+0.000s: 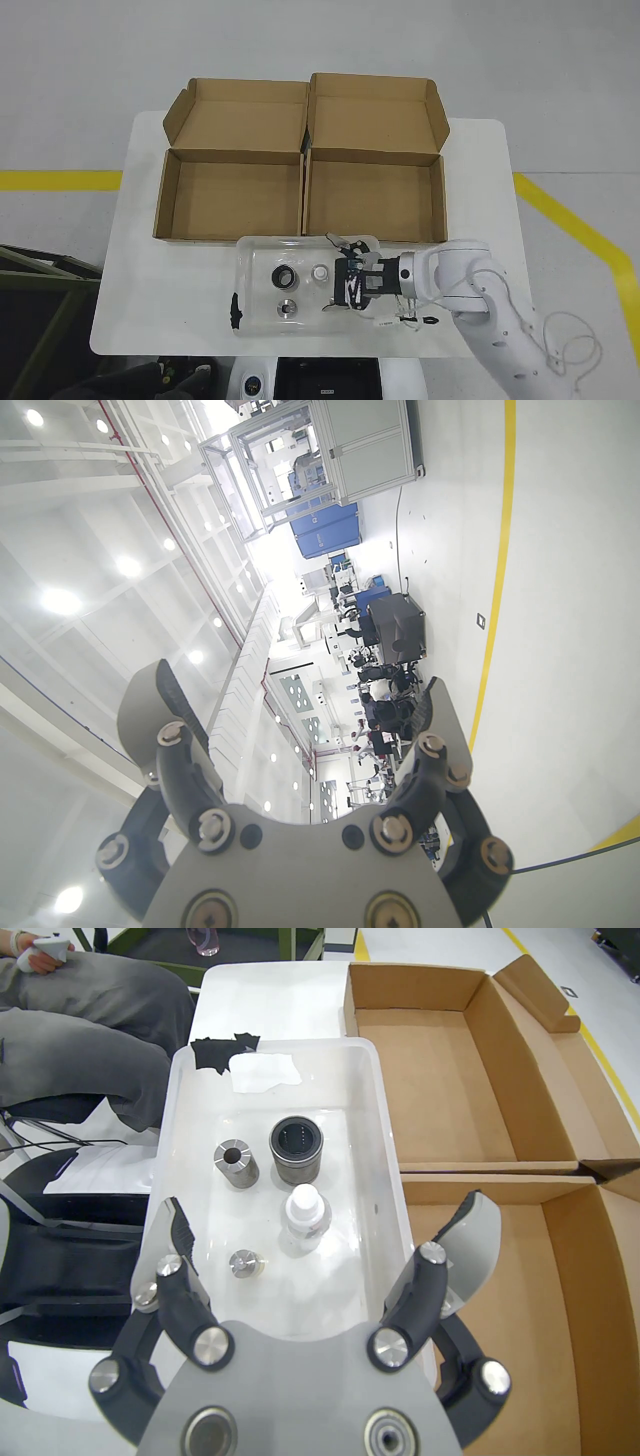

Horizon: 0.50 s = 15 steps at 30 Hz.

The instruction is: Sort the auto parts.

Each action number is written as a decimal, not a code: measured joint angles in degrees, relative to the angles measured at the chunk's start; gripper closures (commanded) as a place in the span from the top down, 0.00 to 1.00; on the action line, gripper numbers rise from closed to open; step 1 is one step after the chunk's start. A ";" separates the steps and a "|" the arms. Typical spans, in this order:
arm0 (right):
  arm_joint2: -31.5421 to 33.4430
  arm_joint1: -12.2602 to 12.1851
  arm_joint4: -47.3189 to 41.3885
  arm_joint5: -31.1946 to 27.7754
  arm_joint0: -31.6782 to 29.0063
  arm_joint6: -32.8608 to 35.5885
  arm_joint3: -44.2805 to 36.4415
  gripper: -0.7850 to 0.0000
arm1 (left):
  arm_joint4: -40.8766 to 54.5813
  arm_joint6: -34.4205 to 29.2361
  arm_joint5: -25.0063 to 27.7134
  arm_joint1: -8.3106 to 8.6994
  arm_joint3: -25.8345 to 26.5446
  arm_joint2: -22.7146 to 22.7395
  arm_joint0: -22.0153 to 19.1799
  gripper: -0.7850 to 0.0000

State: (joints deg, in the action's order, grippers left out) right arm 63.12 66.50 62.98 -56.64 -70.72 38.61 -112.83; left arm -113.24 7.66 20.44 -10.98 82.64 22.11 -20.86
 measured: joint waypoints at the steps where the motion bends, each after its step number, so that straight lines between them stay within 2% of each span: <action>1: -0.52 0.00 0.52 0.21 0.24 0.07 -0.01 1.00 | 0.00 0.00 0.00 0.00 0.00 0.00 0.00 1.00; 15: -6.70 -0.02 5.04 1.73 2.57 -1.31 2.57 1.00 | 0.00 0.00 0.00 0.00 0.00 0.00 0.00 1.00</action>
State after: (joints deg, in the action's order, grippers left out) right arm 56.42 66.47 68.02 -54.91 -68.14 37.30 -110.26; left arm -113.24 7.66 20.44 -10.98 82.64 22.11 -20.86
